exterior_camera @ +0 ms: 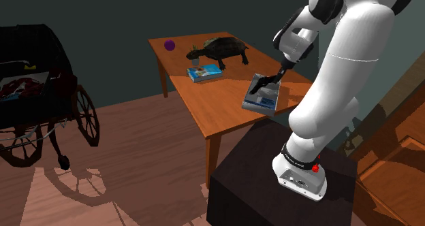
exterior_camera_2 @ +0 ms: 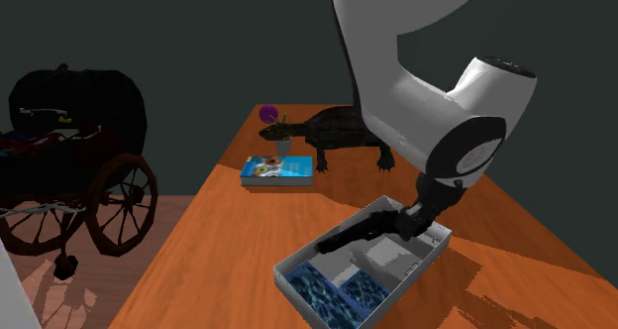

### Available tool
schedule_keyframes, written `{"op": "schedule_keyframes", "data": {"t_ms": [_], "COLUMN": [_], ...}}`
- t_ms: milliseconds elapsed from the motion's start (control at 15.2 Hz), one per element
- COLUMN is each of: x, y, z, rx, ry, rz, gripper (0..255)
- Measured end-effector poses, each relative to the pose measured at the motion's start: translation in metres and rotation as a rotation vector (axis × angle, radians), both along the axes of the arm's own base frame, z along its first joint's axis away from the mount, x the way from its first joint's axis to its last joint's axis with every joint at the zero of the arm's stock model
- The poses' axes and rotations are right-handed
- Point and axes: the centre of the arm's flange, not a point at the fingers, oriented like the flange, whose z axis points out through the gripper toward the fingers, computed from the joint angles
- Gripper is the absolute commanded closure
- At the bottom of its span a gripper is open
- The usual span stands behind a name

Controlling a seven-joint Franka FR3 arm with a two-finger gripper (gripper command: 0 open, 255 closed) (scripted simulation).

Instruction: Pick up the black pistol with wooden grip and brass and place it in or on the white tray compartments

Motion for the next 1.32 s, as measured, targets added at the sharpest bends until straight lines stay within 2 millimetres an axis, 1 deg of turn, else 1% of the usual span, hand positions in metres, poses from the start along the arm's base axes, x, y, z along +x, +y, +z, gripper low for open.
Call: {"op": "schedule_keyframes", "data": {"t_ms": [396, 792, 858, 1254, 1320], "x": [0.0, 0.0, 0.0, 0.0, -0.001], "y": [0.0, 0.001, 0.001, 0.001, 0.0], "z": [-0.031, -0.035, -0.035, -0.035, -0.029], "rx": [0.002, 0.002, 0.002, 0.002, 0.002], "ry": [0.0, 0.0, 0.0, 0.0, -0.001], "rz": [0.001, 0.001, 0.001, 0.001, 0.001], "gripper": [255, 255, 0, 0, 0]}}
